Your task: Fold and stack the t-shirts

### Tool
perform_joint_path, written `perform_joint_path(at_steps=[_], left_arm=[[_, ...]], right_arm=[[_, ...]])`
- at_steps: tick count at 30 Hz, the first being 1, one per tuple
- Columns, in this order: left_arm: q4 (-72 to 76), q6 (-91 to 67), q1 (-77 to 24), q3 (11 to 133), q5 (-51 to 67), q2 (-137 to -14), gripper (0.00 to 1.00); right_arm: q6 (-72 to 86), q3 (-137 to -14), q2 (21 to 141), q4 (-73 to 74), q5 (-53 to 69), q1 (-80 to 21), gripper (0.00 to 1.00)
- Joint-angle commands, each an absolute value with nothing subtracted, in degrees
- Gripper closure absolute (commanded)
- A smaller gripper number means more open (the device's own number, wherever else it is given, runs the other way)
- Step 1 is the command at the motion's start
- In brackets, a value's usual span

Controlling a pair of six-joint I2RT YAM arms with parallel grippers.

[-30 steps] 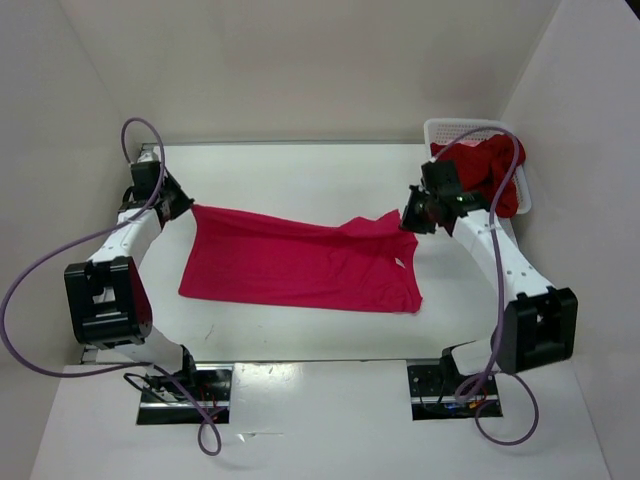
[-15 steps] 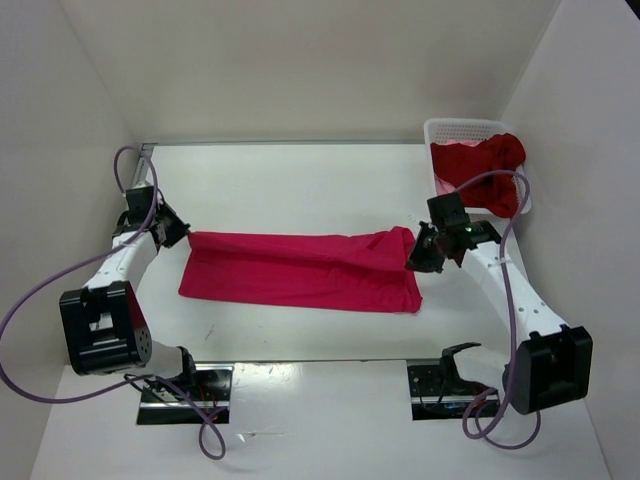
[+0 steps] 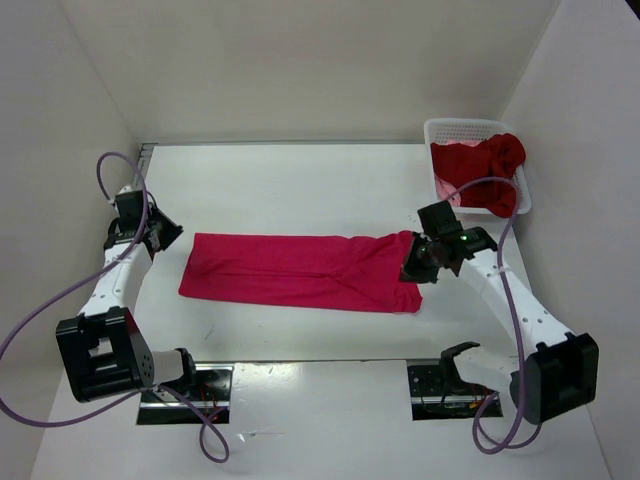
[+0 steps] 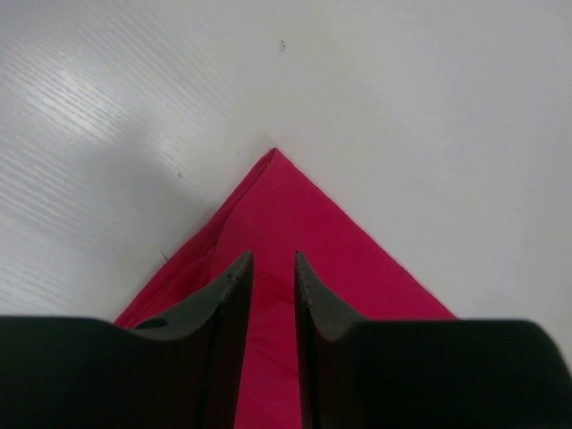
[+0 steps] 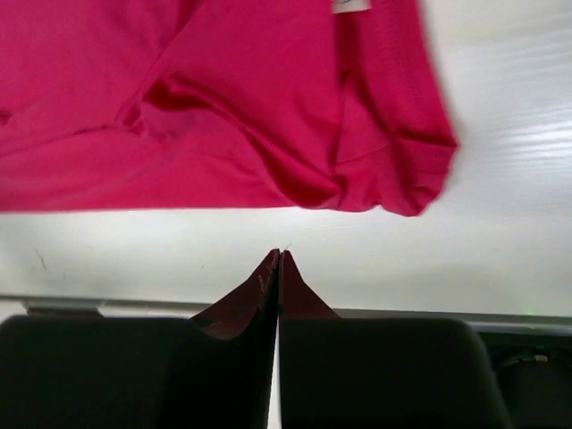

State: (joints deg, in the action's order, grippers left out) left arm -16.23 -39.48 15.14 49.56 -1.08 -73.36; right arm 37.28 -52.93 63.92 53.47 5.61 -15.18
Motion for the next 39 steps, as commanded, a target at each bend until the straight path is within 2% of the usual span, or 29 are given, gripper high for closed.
perform_joint_path(at_steps=[1, 4, 8, 11, 12, 14, 25, 30, 39], left_arm=[[-12.7, -40.6, 14.9, 49.8, 4.0, -72.7, 0.68], [-10.6, -40.6, 10.8, 49.3, 4.0, -75.6, 0.69], [-10.0, -40.6, 5.7, 49.9, 6.7, -80.8, 0.69], [-10.0, -40.6, 4.0, 49.2, 8.2, -84.0, 0.69], [-10.0, -40.6, 4.0, 48.3, 8.2, -84.6, 0.69], [-10.0, -40.1, 4.0, 47.7, 8.2, -85.2, 0.69], [-17.1, -36.7, 6.8, 45.8, 10.5, -88.0, 0.69], [-19.0, -34.9, 10.7, 45.8, 13.1, -85.6, 0.68], [-20.0, -32.4, 13.6, 49.3, 11.0, -90.5, 0.68]], right_arm=[[37.4, -54.5, 67.7, 46.1, 7.0, -22.5, 0.99], [39.0, -55.5, 75.3, 37.8, 4.3, -28.5, 0.99], [38.1, -59.0, 83.3, 29.2, 1.4, -30.1, 0.88], [35.3, -63.8, 89.4, 28.5, -0.4, -30.1, 0.72], [35.3, -64.5, 91.2, 27.6, -1.0, -30.1, 0.64], [34.8, -65.0, 92.9, 27.0, -0.4, -30.7, 0.6], [34.3, -65.0, 99.4, 26.3, -1.8, -33.7, 0.69], [34.8, -61.8, 96.0, 27.7, -1.8, -37.3, 0.8], [41.3, -56.3, 94.7, 27.8, 5.2, -45.8, 0.83]])
